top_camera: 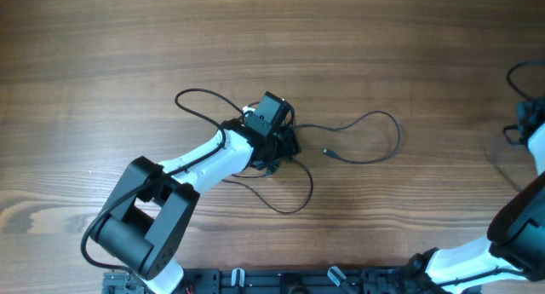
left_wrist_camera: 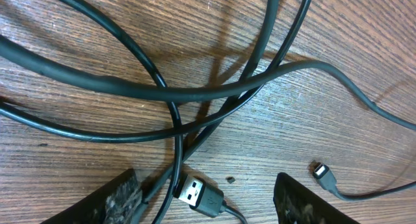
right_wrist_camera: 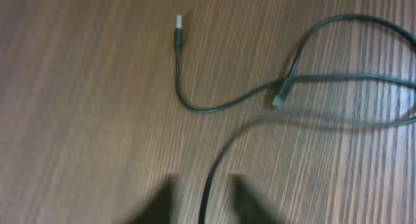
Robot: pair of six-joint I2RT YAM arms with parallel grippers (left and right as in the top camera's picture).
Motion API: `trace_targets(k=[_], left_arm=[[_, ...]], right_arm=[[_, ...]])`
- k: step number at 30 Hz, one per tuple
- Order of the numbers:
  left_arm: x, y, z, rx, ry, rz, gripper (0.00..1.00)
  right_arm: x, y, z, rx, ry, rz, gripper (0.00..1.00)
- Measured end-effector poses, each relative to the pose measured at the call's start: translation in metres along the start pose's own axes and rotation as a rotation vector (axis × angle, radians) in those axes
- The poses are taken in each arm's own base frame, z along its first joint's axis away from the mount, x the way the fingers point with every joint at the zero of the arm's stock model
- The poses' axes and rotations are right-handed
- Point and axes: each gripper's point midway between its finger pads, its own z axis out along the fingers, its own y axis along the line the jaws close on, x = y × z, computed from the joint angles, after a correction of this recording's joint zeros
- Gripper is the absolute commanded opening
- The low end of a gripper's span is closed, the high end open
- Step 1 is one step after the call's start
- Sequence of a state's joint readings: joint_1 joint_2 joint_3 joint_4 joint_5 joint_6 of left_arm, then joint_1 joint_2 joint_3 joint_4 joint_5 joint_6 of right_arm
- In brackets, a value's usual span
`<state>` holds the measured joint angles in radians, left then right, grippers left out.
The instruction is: Untangle cables
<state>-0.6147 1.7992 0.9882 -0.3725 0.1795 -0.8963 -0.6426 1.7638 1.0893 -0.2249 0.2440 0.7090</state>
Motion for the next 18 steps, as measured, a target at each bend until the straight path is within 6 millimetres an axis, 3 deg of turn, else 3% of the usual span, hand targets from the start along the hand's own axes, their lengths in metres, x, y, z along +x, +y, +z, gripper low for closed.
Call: trace_targets(k=[4,8,10,11,15,18], left_arm=[[0.0,-0.001,0.0,0.002,-0.001,0.0,0.67],[0.0,-0.003,0.0,0.012,-0.001,0.001,0.86],[-0.002,-0.004,-0.004,0.02,-0.006,-0.002,1.0],[-0.004,-0.002,-0.01,0.024,-0.014,-0.01,1.0],[-0.033,-0.009,-0.057,0.108,-0.125,-0.04,1.0],[-0.058,-0.017,-0.114,0.197,-0.266,-0.059,1.0]], right_arm=[[0.011,0.011,0.0,-0.076,0.068,-0.03,1.0],[0.043,0.042,-0.014,-0.277,0.248,-0.08,1.0],[0.047,0.059,-0.031,-0.387,0.3,-0.08,1.0],[0.049,0.071,-0.046,-0.465,0.33,-0.081,1.0],[0.068,0.101,-0.095,-0.651,0.448,-0.115,1.0],[0.121,0.114,-0.125,-0.699,0.612,-0.211,1.0]])
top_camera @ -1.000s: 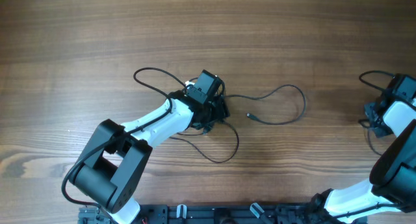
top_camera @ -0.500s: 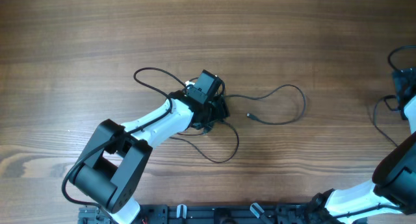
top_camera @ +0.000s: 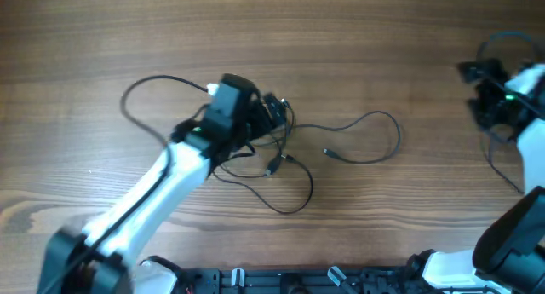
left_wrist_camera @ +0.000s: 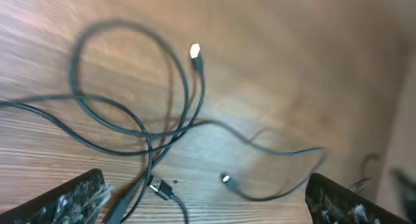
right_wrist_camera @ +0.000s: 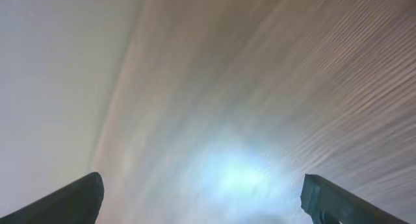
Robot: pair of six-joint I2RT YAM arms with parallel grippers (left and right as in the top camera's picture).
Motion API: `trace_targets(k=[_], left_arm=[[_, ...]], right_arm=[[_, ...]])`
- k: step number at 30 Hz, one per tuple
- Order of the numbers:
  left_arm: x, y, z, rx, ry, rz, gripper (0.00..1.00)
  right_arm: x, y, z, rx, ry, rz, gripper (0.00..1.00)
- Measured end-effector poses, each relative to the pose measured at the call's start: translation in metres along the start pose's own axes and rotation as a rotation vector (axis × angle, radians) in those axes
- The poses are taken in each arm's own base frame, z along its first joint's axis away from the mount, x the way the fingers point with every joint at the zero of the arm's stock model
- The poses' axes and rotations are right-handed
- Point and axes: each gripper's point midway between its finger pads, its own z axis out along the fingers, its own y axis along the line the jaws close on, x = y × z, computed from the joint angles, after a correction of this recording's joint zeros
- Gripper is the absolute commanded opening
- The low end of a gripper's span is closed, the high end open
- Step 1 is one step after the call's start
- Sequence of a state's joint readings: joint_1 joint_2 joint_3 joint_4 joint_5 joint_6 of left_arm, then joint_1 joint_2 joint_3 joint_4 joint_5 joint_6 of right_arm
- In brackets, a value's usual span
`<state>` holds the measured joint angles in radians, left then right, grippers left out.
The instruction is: Untangle cables
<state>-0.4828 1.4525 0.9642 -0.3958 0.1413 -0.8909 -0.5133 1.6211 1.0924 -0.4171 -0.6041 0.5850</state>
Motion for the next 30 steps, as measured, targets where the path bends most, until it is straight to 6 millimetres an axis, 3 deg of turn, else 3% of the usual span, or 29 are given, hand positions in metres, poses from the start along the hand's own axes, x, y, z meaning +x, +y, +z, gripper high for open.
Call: trace_targets(k=[3,9,11,15,19,24,30], left_arm=[[-0.014,0.012,-0.029,-0.046,-0.075,-0.024,1.0],[-0.02,0.108,-0.063,-0.415,-0.197,-0.401,1.0],[-0.028,0.121,-0.069,-0.45,-0.248,-0.491,1.0],[-0.022,0.134,-0.076,-0.511,-0.262,-0.542,1.0],[-0.018,0.153,-0.089,-0.615,-0.293,-0.54,1.0],[-0.022,0.159,-0.094,-0.645,-0.331,-0.533,1.0],[-0.022,0.159,-0.094,-0.649,-0.336,-0.532,1.0]], right_arm=[[0.059,0.027,0.021,-0.018,0.179,-0.144,1.0],[0.179,0.102,0.055,-0.172,0.379,-0.747,0.99],[0.219,0.124,0.061,-0.229,0.405,-0.934,0.99],[0.284,0.138,0.067,-0.32,0.475,-1.229,0.98],[0.346,0.128,0.077,-0.402,0.589,-1.469,0.88],[0.381,0.119,0.097,-0.455,0.624,-1.604,0.75],[0.387,0.102,0.112,-0.436,0.66,-1.629,0.67]])
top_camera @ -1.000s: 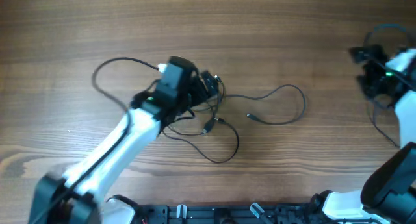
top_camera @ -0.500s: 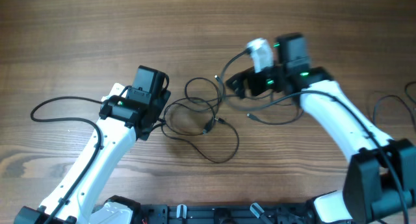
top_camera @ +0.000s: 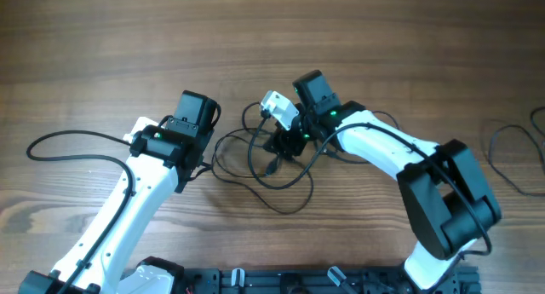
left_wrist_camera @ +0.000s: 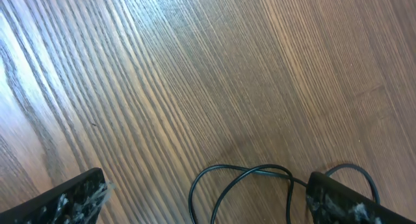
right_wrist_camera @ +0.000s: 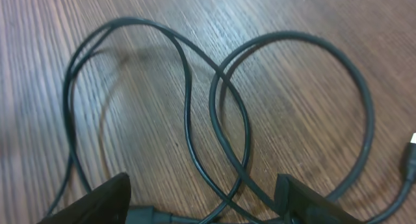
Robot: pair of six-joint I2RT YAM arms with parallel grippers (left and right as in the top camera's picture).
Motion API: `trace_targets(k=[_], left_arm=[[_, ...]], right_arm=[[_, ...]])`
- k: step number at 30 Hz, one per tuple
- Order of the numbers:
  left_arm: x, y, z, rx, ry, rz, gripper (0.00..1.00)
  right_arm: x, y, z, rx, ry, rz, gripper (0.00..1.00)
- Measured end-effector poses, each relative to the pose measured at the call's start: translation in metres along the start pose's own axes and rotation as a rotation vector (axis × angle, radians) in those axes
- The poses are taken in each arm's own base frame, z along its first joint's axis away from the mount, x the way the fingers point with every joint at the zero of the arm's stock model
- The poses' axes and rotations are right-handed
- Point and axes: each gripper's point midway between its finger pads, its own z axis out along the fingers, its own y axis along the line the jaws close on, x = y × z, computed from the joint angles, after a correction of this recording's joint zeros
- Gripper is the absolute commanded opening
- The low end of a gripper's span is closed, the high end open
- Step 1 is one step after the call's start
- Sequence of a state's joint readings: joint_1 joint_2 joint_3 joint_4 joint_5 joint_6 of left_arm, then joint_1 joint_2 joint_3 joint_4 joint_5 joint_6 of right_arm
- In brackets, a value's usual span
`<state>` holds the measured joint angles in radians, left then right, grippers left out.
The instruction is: Untangle cables
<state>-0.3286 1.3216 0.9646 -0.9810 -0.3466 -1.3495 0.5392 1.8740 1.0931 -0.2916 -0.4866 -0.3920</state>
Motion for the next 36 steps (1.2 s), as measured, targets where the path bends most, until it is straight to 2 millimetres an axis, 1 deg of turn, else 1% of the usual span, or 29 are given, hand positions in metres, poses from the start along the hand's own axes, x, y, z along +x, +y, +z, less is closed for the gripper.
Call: trace_targets(k=[1,2,3,4,5,6,10,12,19,20,22,23,26,30,31,36], left_arm=[[0.0,0.0,0.0,0.0,0.001,0.0,1.0],[0.001,0.0,0.0,0.001,0.004,0.0,1.0],[0.001,0.0,0.0,0.001,0.007,0.0,1.0],[0.002,0.0,0.0,0.002,0.012,0.0,1.0],[0.003,-0.001,0.0,0.003,0.019,0.0,1.0],[0.005,-0.001,0.0,0.004,0.026,0.0,1.0],[0.008,-0.001,0.0,0.007,0.046,-0.003,1.0],[0.01,-0.001,0.0,0.009,0.057,-0.003,1.0],[0.016,-0.002,-0.001,0.013,0.095,-0.002,1.0],[0.017,-0.002,-0.001,0.013,0.1,-0.002,1.0],[0.019,-0.002,-0.001,0.014,0.109,-0.002,1.0],[0.019,-0.002,-0.001,0.015,0.112,-0.002,1.0],[0.021,-0.003,-0.001,0.017,0.125,-0.002,1.0],[0.028,-0.004,-0.002,0.022,0.161,-0.002,1.0],[0.029,-0.004,-0.003,0.023,0.169,-0.002,1.0],[0.037,-0.007,-0.002,0.034,0.215,-0.004,0.99]], right_arm=[[0.003,-0.002,0.003,0.005,0.008,-0.009,0.66],[0.005,-0.005,0.006,0.012,0.015,-0.02,0.63],[0.007,-0.008,0.009,0.021,0.018,-0.031,0.54],[0.006,-0.011,0.012,0.034,0.013,-0.046,0.39],[0.004,-0.014,0.013,0.044,0.006,-0.061,0.29],[0.004,-0.015,0.014,0.05,0.004,-0.066,0.22],[0.001,-0.021,0.015,0.074,-0.006,-0.084,0.28],[0.001,-0.022,0.015,0.082,-0.004,-0.085,0.33],[0.007,-0.023,0.018,0.082,0.014,-0.08,0.34],[0.01,-0.023,0.021,0.08,0.021,-0.076,0.27],[0.016,-0.024,0.027,0.074,0.037,-0.07,0.06],[0.017,-0.025,0.028,0.074,0.038,-0.076,0.04],[0.013,-0.027,0.028,0.084,0.022,-0.081,0.04],[0.001,-0.032,0.026,0.105,-0.023,-0.061,0.04],[-0.004,-0.032,0.023,0.111,-0.037,-0.056,0.04],[-0.039,-0.028,-0.009,0.147,-0.134,-0.055,0.04]])
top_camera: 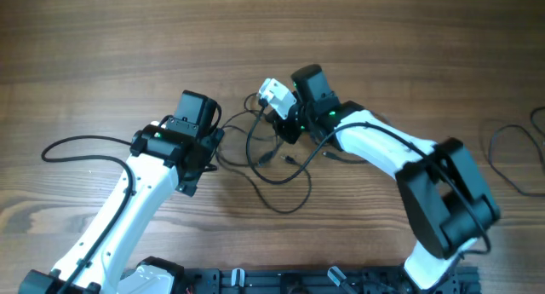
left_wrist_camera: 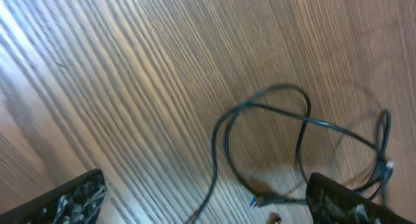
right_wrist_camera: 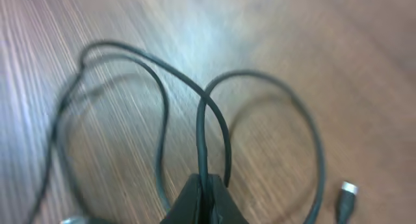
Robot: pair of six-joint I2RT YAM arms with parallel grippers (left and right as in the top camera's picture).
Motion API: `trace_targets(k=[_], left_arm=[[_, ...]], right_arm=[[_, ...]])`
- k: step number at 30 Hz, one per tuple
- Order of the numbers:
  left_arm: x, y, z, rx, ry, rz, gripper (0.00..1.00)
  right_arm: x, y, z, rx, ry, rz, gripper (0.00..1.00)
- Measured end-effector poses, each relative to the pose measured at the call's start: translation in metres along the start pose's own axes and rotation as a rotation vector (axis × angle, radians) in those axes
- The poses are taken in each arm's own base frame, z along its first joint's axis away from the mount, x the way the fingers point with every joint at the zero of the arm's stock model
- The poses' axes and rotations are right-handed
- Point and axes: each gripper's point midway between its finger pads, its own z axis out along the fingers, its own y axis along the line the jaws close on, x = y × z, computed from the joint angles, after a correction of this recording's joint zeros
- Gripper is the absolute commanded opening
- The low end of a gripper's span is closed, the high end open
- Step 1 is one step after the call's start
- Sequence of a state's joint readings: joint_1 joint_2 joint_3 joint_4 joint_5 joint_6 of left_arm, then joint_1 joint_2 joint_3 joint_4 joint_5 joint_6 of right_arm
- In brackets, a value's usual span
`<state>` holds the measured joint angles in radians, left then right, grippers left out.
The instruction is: Untangle cables
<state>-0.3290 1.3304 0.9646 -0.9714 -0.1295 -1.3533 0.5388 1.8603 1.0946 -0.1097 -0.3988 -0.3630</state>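
A tangle of thin black cables [top_camera: 260,153] lies mid-table. One strand [top_camera: 85,141] runs from it far out to the left. My right gripper [top_camera: 285,128] is at the tangle's top right and is shut on a black strand [right_wrist_camera: 201,139], pinched at the fingertips [right_wrist_camera: 205,188]. A metal plug [right_wrist_camera: 348,190] lies to its right. My left gripper [top_camera: 204,149] sits at the tangle's left edge. Its fingers [left_wrist_camera: 71,198] are wide open, with loops [left_wrist_camera: 218,139] ahead of them and nothing gripped.
Another black cable [top_camera: 498,132] lies apart at the far right edge of the wooden table [top_camera: 383,38]. The arm bases and a black rail [top_camera: 281,281] line the near edge.
My right gripper was open over the loops; now it is shut on one strand. The left gripper has turned toward the tangle, and the long left strand has shifted slightly right.
First my left gripper was on the tangle, with my right arm at the far right edge. Then a loop lay further left. Later a strand stretched far left, the left gripper open beside the tangle, the right one open over it, now shut on a strand.
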Motion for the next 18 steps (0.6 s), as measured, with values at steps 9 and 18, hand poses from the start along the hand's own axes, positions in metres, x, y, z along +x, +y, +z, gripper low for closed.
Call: trace_targets(k=[9,18], left_arm=[[0.035,-0.019,0.046,-0.048,0.09,0.067,0.87],[0.039,-0.029,0.091,-0.087,0.015,0.232,1.0]], right_arm=[[-0.006,0.001,-0.006,0.005,-0.013,0.016,0.04],[0.006,0.005,-0.007,-0.012,0.034,0.064,0.04]])
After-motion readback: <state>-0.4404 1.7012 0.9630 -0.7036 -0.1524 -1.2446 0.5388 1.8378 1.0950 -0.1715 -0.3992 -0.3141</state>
